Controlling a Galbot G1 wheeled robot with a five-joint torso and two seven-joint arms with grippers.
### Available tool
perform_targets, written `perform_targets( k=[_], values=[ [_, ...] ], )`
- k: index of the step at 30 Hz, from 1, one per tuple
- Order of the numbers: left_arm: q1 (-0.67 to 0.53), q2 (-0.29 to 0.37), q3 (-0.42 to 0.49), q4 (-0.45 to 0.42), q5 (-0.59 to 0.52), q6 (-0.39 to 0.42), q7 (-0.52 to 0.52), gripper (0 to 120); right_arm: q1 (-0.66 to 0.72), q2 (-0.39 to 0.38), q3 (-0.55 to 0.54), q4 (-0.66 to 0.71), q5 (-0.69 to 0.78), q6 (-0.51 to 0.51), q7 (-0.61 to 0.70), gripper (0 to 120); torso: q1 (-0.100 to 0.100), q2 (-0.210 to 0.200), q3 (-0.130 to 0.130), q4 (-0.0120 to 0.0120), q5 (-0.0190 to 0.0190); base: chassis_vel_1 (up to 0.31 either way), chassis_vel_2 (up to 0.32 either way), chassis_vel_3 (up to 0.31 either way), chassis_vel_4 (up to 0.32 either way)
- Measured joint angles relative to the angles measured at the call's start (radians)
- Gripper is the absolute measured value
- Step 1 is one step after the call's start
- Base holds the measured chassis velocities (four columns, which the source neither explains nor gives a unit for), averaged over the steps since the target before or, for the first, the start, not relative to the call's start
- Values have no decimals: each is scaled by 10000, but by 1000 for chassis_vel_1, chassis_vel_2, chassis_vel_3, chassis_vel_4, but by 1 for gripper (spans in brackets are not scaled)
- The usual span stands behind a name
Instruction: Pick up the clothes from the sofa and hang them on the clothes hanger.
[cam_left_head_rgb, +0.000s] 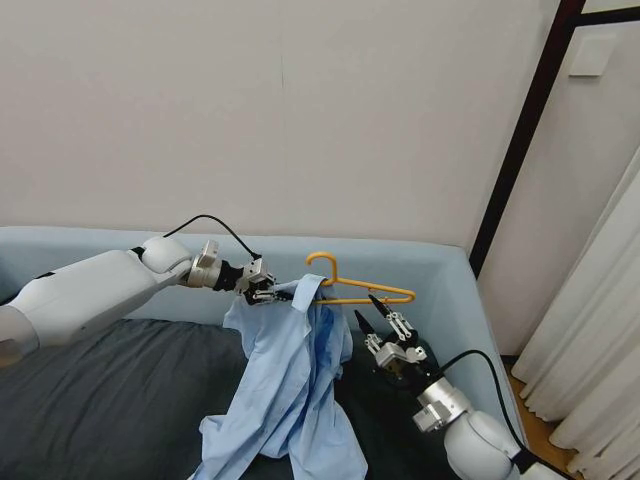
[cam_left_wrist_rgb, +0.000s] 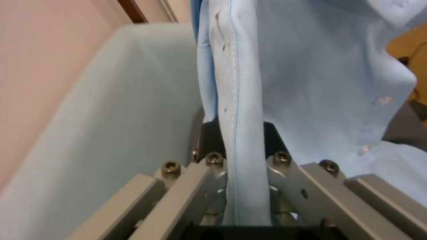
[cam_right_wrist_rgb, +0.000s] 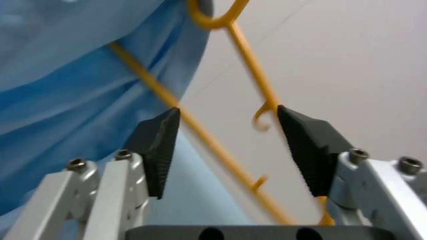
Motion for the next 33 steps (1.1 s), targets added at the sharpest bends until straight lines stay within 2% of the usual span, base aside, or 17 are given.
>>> perform_targets(
  k=[2, 6, 9, 12, 20, 23, 33],
  values=[
    [5, -43, -14, 76, -81, -200, -120, 1, -195, 44, 34, 0, 364, -54, 47, 66, 1, 0, 0, 0, 0, 0, 0, 0, 0],
    [10, -118, -26, 101, -612, -775, -593, 1, -622, 426, -11, -515, 1639, -341, 181, 84, 1, 0, 0, -1, 3, 0, 0, 0, 0],
    [10, -97, -13, -119, -835, -822, -776, 1, -643, 603, -145, -766, 2254, -458, 128, 93, 1, 0, 0, 1, 1, 0, 0, 0, 0],
    [-41, -20, 136, -563, -1045, -751, -1084, 1, -615, 816, -373, -806, 3556, -882, 76, 100, 1, 0, 0, 2, -2, 0, 0, 0, 0],
    [-663, -44, 840, -1228, -1466, -457, -1626, 1, -728, 1415, -586, -907, 5720, -1239, 137, 100, 1, 0, 0, 1, 2, 0, 0, 0, 0],
    [-929, -147, 1073, -1477, -1652, -325, -1796, 1, -800, 1979, -586, -680, 7181, -1497, 465, 100, 1, 0, 0, -2, 1, 0, 0, 0, 0],
    [-1096, -37, 1265, -2263, -2542, 98, -2487, 1, -250, 2603, -683, -1379, 8530, -1372, 954, 100, 3, 0, 2, 0, -1, 0, 0, 0, 0]
  ],
)
